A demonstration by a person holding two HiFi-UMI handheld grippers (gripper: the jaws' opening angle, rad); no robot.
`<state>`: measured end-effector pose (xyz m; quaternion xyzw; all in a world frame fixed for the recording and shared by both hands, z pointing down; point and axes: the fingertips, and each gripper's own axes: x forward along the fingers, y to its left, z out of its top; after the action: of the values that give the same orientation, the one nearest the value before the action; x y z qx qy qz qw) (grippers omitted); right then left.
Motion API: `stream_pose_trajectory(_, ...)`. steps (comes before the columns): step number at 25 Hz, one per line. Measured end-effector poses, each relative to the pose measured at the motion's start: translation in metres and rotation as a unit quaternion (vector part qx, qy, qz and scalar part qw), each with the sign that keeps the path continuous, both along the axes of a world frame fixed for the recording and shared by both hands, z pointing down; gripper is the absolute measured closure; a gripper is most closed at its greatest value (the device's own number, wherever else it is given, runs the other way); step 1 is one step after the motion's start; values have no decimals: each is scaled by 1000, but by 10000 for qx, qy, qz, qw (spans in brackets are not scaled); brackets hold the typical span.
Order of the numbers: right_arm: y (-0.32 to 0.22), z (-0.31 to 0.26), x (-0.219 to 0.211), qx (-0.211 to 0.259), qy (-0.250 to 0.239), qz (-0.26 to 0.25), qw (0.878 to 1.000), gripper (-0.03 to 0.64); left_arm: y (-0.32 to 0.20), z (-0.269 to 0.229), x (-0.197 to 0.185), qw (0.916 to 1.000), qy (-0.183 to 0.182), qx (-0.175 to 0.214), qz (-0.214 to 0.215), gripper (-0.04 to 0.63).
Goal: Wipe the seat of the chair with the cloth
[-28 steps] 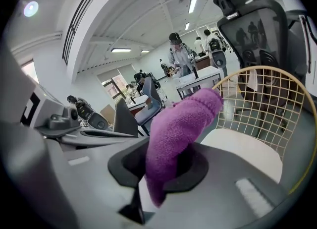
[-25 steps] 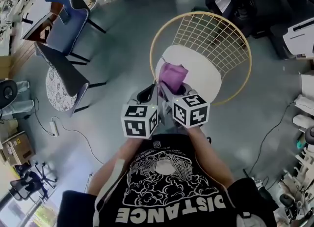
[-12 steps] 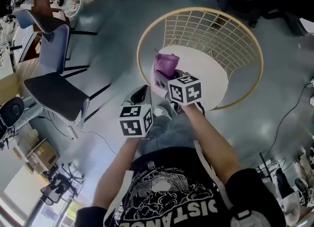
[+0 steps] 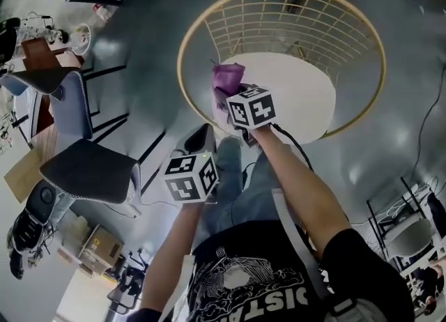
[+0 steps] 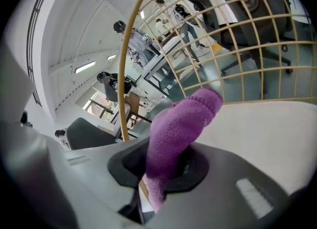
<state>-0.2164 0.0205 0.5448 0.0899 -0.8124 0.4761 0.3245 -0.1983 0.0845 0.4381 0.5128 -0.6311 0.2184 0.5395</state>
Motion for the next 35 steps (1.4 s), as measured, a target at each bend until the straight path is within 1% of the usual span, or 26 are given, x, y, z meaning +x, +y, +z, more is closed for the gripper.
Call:
stream_pose_trajectory(3,-10,11,3,-2,25,473,9989,552,-3,2,6,9995,178,100,239,601)
stream_pose_trajectory(7,-23,23,1,-50,3,990,9951,552,-4,12,2,9977,325,73,587,601)
stream_pose_trajectory(12,-41,29,16,-99,-69,1577,9874,552,0,25,6,9946,313,4,986,601)
stream_pose_trajectory(16,-53,37,36,-31,-8,1857,9826,552,1,31,13,9923,316,-26,1194,601)
stream_pose_trajectory(22,-82,42,64,82,23,2264,9740,552,3,38,17,9914,279,-62,1278,601)
stream_pose_trajectory(27,-90,45,108,195,286,2527,9669,552,7,38,36,9902,297,-104,1360,601)
stream_pose_trajectory(30,-98,46,137,260,421,2768,9597,552,3,40,48,9887,331,-66,1459,601)
stream_pose_trajectory(32,-105,50,149,321,566,2897,9549,552,-2,45,49,9879,343,-57,1513,601)
stream_pose_trajectory(35,-112,52,167,350,658,3087,9482,552,-9,50,56,9864,345,-44,1606,601)
